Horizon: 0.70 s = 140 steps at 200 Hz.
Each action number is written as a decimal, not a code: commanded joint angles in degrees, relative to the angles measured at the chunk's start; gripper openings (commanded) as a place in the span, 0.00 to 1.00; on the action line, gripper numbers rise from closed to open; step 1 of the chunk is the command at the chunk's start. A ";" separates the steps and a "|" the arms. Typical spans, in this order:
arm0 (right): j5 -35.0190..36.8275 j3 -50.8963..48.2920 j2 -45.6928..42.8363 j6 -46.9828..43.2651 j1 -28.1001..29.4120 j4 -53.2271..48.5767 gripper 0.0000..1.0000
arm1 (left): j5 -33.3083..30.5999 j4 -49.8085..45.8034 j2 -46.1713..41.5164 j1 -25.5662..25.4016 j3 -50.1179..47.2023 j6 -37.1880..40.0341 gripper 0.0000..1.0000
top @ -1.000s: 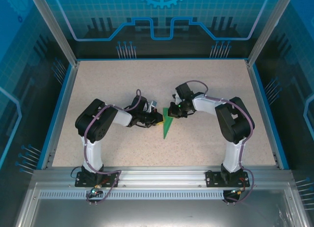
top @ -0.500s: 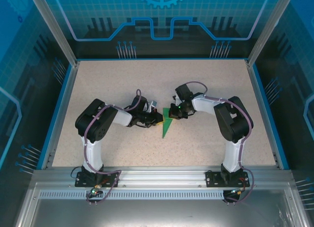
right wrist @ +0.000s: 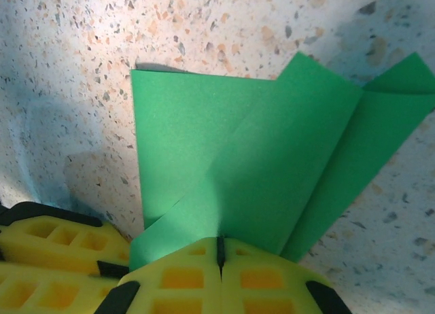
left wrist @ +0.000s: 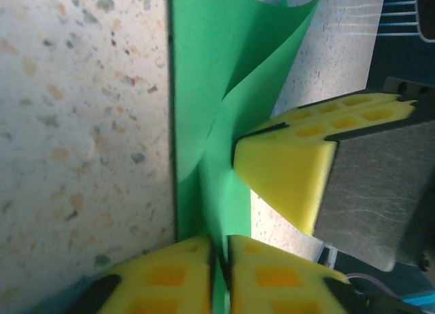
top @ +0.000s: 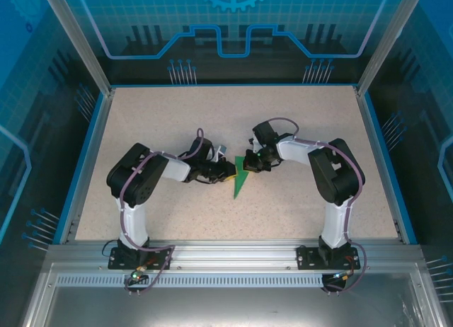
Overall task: Fold a paper plane with a square sheet of paper (fold left side to right side)
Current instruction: Fold the wing for the fifth time at the center of the table.
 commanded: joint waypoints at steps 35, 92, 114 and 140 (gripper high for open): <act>2.21 -1.74 2.18 -0.98 0.58 -5.56 0.02 | -1.43 -12.72 -10.73 0.25 1.16 4.66 0.27; 1.64 -1.95 2.34 -0.89 0.61 -4.65 0.02 | 6.05 -14.03 -12.15 -2.48 1.68 -0.41 0.22; 1.53 -1.90 2.33 -0.87 0.61 -4.70 0.02 | 6.52 -14.06 -10.28 -4.16 3.24 -1.45 0.22; 1.40 -1.83 2.27 -0.89 0.60 -4.80 0.02 | 4.99 -14.84 -7.90 -4.94 4.25 -1.22 0.22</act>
